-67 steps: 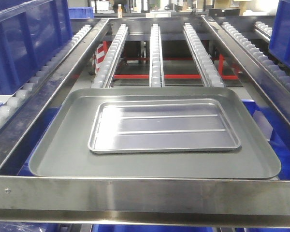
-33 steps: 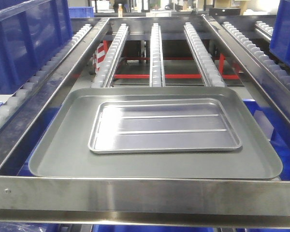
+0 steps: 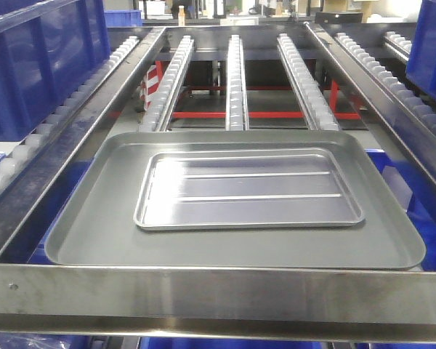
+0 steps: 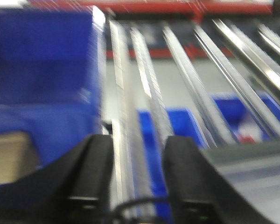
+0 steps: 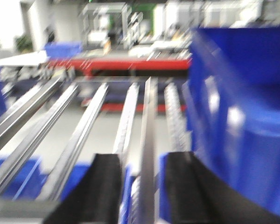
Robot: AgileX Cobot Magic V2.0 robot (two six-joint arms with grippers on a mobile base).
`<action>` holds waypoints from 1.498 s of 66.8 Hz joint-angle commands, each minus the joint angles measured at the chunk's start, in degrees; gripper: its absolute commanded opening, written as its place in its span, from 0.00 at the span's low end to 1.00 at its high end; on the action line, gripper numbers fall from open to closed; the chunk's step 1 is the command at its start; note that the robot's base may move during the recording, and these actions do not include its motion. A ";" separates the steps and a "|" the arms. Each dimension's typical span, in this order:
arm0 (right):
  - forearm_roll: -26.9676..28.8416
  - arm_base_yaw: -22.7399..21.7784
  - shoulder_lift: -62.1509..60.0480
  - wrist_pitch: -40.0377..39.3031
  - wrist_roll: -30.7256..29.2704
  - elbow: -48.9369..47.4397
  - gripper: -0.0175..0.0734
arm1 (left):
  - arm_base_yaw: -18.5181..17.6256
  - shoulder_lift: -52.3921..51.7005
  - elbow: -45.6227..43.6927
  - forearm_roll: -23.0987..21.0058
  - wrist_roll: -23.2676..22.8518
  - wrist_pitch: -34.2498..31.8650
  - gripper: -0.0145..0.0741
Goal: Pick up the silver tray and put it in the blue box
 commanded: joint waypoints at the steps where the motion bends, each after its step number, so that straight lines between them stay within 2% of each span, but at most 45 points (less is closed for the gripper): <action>1: 0.07 3.24 4.44 -3.03 0.02 -3.30 0.69 | -5.26 4.55 -3.53 -0.45 -0.11 -4.40 0.55; 10: 0.07 11.78 12.64 3.45 0.02 -7.82 0.70 | -14.44 12.58 -7.29 -1.01 -0.11 -4.12 0.56; 19: 0.07 20.20 21.95 10.33 0.02 -13.43 0.70 | -21.65 20.30 -10.84 -1.65 -0.11 -3.62 0.55; 24: 0.07 23.10 26.94 12.16 0.02 -16.47 0.70 | -23.96 24.70 -12.90 -6.65 -0.32 -3.19 0.55; 29: 0.15 23.88 31.50 14.28 0.18 -19.12 0.70 | -23.99 28.36 -15.44 -10.87 -0.32 0.07 0.55; 33: 0.14 23.75 35.26 16.55 1.01 -21.04 0.70 | -23.88 31.41 -18.18 -10.44 -0.32 4.46 0.55; 41: 0.14 23.75 42.48 22.86 3.09 -25.35 0.70 | -22.90 37.32 -23.90 -6.86 -0.82 14.37 0.55; 45: 0.08 23.75 46.92 25.85 4.20 -27.94 0.70 | -22.19 40.69 -27.43 -4.96 -5.59 19.32 0.55; 53: -0.05 23.75 53.55 27.40 6.60 -31.62 0.70 | -21.79 47.02 -32.43 0.47 -15.25 25.09 0.55; 59: -1.44 23.62 57.82 28.47 10.35 -33.65 0.70 | -21.79 51.09 -35.21 2.55 -20.36 26.36 0.55; 69: -6.30 22.14 63.41 31.35 17.02 -36.56 0.70 | -21.79 56.16 -38.19 3.62 -24.71 26.49 0.55; 75: -6.65 21.41 65.41 30.94 17.20 -37.07 0.70 | -21.70 58.34 -38.49 5.35 -28.00 26.49 0.55; 84: -6.65 20.12 67.46 30.28 17.20 -37.07 0.70 | -21.70 61.11 -38.49 7.39 -30.52 26.49 0.55; 90: -6.59 19.09 68.39 29.07 17.20 -37.07 0.70 | -21.41 62.38 -38.52 7.66 -30.61 26.27 0.55; 100: -6.59 18.95 69.36 26.02 17.20 -37.07 0.70 | -19.35 64.13 -38.52 7.45 -33.49 26.18 0.55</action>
